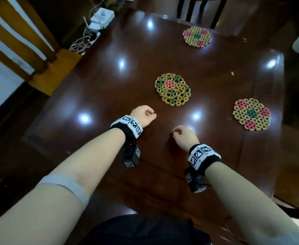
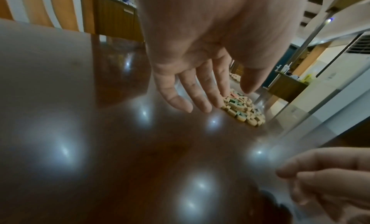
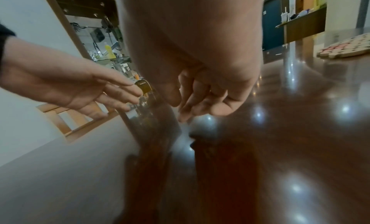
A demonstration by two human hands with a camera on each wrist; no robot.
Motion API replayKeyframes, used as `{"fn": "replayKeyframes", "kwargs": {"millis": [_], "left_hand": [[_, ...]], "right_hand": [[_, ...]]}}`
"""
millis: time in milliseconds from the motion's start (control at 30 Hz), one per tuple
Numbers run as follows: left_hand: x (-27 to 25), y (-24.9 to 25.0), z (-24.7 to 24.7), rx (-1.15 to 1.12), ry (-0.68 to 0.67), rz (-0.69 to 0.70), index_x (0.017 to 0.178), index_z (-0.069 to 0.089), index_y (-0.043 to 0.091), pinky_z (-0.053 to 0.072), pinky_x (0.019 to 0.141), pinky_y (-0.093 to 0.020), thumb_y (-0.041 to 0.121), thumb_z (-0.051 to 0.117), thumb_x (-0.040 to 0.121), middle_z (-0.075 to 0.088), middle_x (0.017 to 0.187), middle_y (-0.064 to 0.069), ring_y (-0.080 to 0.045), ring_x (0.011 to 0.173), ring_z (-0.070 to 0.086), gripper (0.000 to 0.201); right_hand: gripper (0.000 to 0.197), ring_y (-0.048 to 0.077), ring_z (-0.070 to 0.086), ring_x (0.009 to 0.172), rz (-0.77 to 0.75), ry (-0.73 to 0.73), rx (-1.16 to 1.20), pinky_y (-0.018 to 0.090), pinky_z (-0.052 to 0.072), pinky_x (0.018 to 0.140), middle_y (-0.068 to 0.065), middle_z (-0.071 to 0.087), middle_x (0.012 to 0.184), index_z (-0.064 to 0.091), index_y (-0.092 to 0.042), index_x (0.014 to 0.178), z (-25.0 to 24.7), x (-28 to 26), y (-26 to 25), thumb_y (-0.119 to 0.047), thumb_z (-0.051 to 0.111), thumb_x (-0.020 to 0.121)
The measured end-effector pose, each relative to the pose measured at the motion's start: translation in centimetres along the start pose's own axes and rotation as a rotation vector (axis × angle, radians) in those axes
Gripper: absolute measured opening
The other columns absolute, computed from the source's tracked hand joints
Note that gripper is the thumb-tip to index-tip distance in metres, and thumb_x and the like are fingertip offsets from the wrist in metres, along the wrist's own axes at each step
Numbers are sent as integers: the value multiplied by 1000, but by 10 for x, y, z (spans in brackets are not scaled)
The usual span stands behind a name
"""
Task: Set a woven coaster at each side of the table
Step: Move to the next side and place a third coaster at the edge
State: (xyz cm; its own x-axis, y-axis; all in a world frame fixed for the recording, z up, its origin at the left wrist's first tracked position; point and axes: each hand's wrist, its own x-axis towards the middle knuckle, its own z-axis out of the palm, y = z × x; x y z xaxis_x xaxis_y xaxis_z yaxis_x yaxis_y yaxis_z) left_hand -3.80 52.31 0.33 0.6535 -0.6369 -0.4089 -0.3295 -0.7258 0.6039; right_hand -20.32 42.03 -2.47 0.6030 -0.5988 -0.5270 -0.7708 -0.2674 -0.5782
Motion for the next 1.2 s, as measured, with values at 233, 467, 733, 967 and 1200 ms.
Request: {"fn": "replayKeyframes", "kwargs": {"millis": [233,467,733,967,1200], "left_hand": [[95,29,5,65,26,-13,135,46,14,44,99,-36,39,63,85,53,135,-8,-27,122,53,58],[117,19,13,405,8,101,144,33,31,27,108,-57,38,46,93,28,155,6,-21,143,19,53],[122,15,7,584,117,254,132,52,30,16,111,-51,35,43,93,40,149,7,-23,143,21,40],[118,19,1,652,5,236,145,33,30,17,112,-48,43,39,93,24,157,6,-26,145,15,53],[100,10,-4,521,-63,123,149,21,26,26,111,-44,44,40,94,19,159,2,-26,142,23,61]], "right_hand": [[41,32,54,119,68,244,80,37,42,100,13,61,125,55,-13,125,-37,88,-27,-23,56,85],[62,35,37,131,132,261,84,39,29,109,14,44,142,37,-15,142,-53,142,-40,-32,57,85],[48,34,34,128,293,289,36,44,37,103,15,42,136,49,-9,130,-55,144,-45,-34,57,89],[33,31,60,100,287,296,165,37,48,81,10,60,119,45,-12,115,-57,126,-52,-31,55,90],[42,32,61,106,280,329,210,30,43,79,13,62,124,46,-16,133,-60,111,-60,-24,52,93]]}}
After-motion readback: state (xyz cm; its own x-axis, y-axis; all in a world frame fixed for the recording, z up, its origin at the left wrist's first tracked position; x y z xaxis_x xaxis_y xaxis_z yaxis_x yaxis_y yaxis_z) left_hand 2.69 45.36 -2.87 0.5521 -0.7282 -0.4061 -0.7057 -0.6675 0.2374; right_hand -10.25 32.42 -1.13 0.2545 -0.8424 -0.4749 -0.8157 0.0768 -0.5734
